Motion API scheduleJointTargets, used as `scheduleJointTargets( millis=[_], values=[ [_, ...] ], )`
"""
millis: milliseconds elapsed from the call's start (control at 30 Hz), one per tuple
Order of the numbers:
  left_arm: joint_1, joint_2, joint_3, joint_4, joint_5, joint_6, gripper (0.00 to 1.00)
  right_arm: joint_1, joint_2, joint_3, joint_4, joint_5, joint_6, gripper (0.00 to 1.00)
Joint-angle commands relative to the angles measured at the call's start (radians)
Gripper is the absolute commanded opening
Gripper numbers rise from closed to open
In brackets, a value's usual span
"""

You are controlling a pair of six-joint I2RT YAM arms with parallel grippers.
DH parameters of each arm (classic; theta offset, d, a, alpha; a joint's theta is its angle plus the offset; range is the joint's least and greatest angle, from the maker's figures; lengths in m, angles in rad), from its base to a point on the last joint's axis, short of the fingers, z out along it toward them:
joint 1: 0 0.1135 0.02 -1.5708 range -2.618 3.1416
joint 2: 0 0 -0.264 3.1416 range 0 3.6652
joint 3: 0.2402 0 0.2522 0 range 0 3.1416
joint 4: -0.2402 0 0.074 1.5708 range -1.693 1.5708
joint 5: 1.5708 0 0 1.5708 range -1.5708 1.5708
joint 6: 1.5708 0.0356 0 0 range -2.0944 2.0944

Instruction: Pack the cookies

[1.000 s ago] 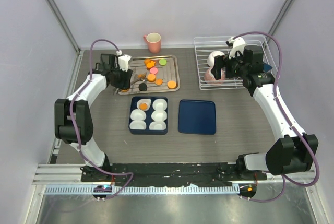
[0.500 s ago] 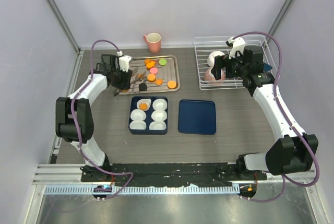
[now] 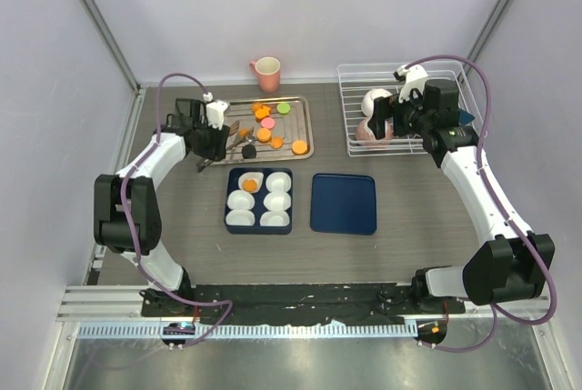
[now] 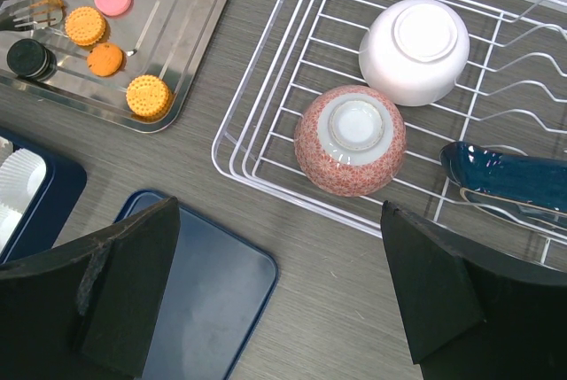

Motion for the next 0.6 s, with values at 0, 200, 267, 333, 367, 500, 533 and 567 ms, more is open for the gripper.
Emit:
scheduleJointTargets(
  millis=[0, 200, 267, 333, 367, 500, 533, 567],
  values=[
    [-0.004, -0.033, 0.007, 0.042, 0.000, 0.003, 0.46, 0.004, -0.009, 0.007, 0.027, 0.013, -0.011, 1.00],
    [-0.004, -0.030, 0.015, 0.039, 0.013, -0.003, 0.37, 0.004, -0.005, 0.007, 0.030, 0.018, -0.012, 1.00],
    [-0.004, -0.046, 0.010, 0.035, 0.015, -0.003, 0.34, 0.003, -0.002, 0.007, 0.030, 0.018, -0.014, 1.00],
    [-0.004, -0.059, 0.009, 0.034, 0.016, -0.003, 0.31, 0.003, -0.001, 0.006, 0.030, 0.016, -0.014, 1.00],
    [-0.004, -0.075, 0.009, 0.034, 0.019, -0.005, 0.29, 0.004, -0.002, 0.006, 0.030, 0.016, -0.014, 1.00],
    [-0.004, -0.124, 0.020, 0.023, 0.026, -0.017, 0.24, 0.003, -0.005, 0.006, 0.030, 0.016, -0.014, 1.00],
    [-0.004, -0.135, 0.023, 0.020, 0.027, -0.019, 0.23, 0.003, -0.005, 0.006, 0.030, 0.016, -0.014, 1.00],
    [-0.004, -0.145, 0.026, 0.019, 0.029, -0.022, 0.22, 0.004, -0.005, 0.007, 0.030, 0.016, -0.014, 1.00]
  ],
)
